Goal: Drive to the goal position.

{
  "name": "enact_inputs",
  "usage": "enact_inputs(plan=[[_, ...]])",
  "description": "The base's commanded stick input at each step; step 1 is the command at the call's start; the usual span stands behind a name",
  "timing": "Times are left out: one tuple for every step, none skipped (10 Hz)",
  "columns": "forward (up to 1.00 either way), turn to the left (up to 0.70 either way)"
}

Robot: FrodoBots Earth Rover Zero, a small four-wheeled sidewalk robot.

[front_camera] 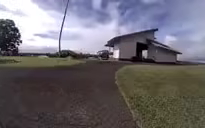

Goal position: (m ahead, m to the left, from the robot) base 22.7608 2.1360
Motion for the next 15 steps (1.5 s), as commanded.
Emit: enact_inputs(plan=[[0.5,0.0],[0.5,0.0],[0.5,0.0],[0.5,0.0],[0.5,0.0],[0.5,0.0],[0.5,0.0],[0.5,0.0],[0.5,0.0],[0.5,0.0],[0.5,0.0],[0.5,0.0],[0.5,0.0],[0.5,0.0],[0.5,0.0]])
